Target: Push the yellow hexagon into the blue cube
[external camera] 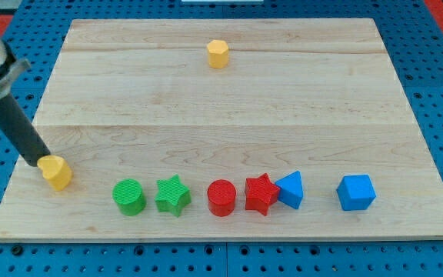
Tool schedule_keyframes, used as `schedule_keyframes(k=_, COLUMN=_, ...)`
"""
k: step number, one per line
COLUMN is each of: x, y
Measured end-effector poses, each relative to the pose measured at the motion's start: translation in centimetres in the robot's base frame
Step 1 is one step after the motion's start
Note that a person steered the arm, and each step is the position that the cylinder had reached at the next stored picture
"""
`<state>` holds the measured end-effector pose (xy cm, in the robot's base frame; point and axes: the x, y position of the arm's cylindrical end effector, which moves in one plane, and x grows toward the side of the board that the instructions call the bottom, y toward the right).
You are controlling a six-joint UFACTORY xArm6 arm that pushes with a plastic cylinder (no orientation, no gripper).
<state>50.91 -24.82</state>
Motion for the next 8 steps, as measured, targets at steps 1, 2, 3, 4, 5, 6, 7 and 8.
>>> schedule_keyframes(k=1, x=2.3, y=3.1)
schedule_keyframes(k=2, x=3.4, y=3.9)
schedule_keyframes(k=3, x=2.4, y=3.9)
schedule_keyframes(k=4, x=-4.6, y=4.0)
schedule_keyframes(k=5, x=-11.3, y=4.3)
schedule_keyframes(k=6, x=-16.4, y=6.2)
schedule_keyframes(k=7, x=-19.0, y=13.1)
schedule_keyframes(k=8, x=-19.5, y=15.0)
